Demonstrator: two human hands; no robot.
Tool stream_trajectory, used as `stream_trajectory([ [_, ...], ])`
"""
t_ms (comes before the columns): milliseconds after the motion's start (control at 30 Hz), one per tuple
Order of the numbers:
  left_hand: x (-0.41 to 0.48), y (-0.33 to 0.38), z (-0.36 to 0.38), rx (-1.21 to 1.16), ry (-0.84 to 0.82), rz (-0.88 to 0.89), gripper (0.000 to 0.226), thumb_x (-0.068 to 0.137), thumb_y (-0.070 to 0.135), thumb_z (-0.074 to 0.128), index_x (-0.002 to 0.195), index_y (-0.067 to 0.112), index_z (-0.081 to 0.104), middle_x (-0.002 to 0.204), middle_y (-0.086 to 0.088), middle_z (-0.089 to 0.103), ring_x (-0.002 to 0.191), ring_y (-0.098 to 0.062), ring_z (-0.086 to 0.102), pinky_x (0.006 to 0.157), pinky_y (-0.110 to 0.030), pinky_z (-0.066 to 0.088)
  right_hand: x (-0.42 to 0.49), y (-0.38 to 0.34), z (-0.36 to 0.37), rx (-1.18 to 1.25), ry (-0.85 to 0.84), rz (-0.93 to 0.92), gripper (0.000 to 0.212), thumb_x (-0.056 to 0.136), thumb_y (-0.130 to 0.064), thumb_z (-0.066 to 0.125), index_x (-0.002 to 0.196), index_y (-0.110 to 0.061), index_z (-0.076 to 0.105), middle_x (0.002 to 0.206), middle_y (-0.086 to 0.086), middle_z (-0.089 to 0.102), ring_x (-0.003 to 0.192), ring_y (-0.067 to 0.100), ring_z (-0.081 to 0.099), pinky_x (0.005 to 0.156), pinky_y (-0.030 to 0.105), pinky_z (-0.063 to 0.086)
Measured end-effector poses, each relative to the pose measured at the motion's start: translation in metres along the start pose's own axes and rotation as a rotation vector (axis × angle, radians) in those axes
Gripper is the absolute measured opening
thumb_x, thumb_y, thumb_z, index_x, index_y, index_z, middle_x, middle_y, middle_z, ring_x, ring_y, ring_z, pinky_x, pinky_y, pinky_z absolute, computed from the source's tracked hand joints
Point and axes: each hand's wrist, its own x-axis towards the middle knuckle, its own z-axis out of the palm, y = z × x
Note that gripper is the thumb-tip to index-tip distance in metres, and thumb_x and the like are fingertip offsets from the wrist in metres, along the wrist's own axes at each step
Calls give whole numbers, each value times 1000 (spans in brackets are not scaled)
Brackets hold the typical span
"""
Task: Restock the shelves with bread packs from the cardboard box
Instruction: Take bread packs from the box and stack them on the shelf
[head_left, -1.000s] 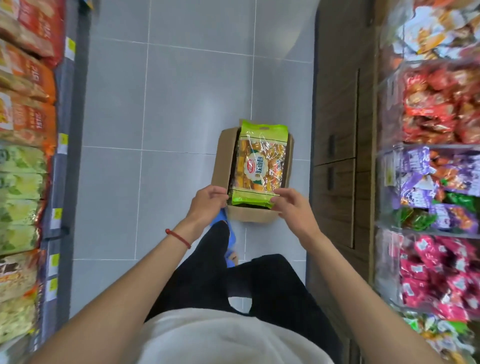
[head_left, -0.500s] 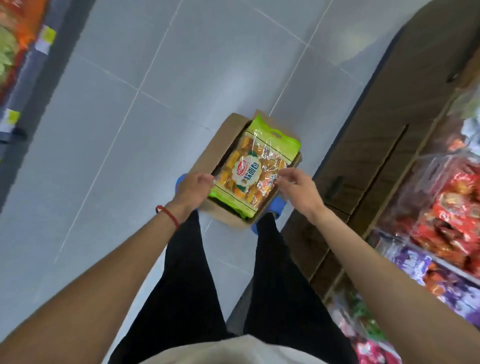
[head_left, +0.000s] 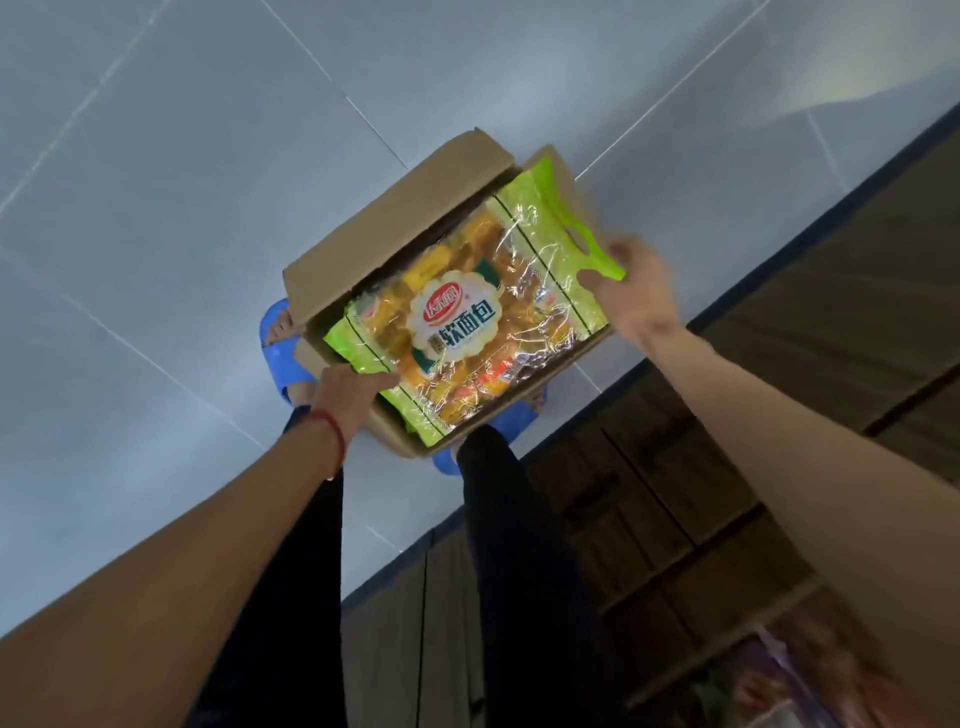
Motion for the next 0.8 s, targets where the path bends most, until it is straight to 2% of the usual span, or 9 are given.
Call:
stream_trajectory([
  [100, 46, -21, 13, -123, 74, -116, 113, 34, 68, 90, 130, 17, 59, 120, 2, 65, 113, -22, 59, 103, -43, 45, 41, 4, 9, -53, -65, -52, 81, 89, -53, 73, 153, -16, 41, 155, 5, 50, 140, 25, 48, 110, 35, 39],
  [200, 59, -23, 30, -289, -8, -118, 100, 46, 60, 90, 132, 20, 57, 122, 2, 67, 112, -19, 61, 93, -36, 48, 67, 1, 21, -30, -204, -62, 95, 83, -67, 70, 158, -21, 34, 159, 3, 45, 144, 24, 44, 119, 43, 35],
  [367, 70, -28, 52, -391, 23, -98, 141, 30, 69, 91, 149, 22, 31, 138, -5, 57, 126, -30, 54, 106, -53, 44, 71, 0, 38, -186, -126, -112, 81, 91, -66, 62, 157, -23, 39, 155, 9, 44, 139, 34, 46, 114, 45, 36],
  [467, 60, -28, 60, -420, 44, -49, 119, 55, 59, 87, 150, 19, 28, 145, -7, 51, 131, -30, 50, 109, -54, 41, 49, -3, 50, -195, -152, -141, 88, 89, -62, 66, 159, -21, 32, 157, 8, 44, 118, 31, 59, 112, 50, 41],
  [500, 55, -27, 62, -422, 52, -38, 117, 56, 59, 86, 151, 17, 29, 147, -8, 49, 132, -30, 50, 109, -54, 41, 43, -4, 53, -197, -148, -157, 90, 89, -57, 70, 160, -20, 30, 157, 8, 45, 120, 31, 58, 111, 48, 42],
  [567, 49, -26, 62, -433, 75, -33, 109, 62, 55, 82, 150, 15, 31, 146, -7, 50, 131, -30, 50, 109, -54, 41, 30, -7, 56, -170, -122, -183, 88, 87, -46, 76, 158, -19, 31, 153, 5, 50, 122, 23, 53, 102, 33, 41],
  [633, 46, -23, 57, -431, 99, 7, 78, 81, 34, 77, 145, 12, 39, 137, -5, 56, 123, -27, 55, 106, -49, 44, 21, -10, 59, -110, -133, -150, 83, 88, -40, 79, 156, -20, 35, 149, 1, 54, 113, 9, 44, 94, 23, 31],
  [733, 36, -19, 34, -405, 102, 74, 65, 85, 32, 75, 141, 18, 46, 128, 3, 59, 116, -23, 58, 97, -41, 47, 5, -15, 61, 33, -182, -64, 86, 87, -38, 80, 157, -23, 31, 149, -1, 55, 119, 12, 50, 107, 32, 35],
  [800, 24, -16, 11, -402, 87, 113, 71, 79, 41, 79, 141, 25, 47, 131, 4, 61, 117, -23, 60, 98, -45, 50, -14, -21, 60, 87, -213, -27, 84, 89, -35, 79, 156, -19, 30, 151, 1, 54, 129, 21, 54, 102, 36, 40],
])
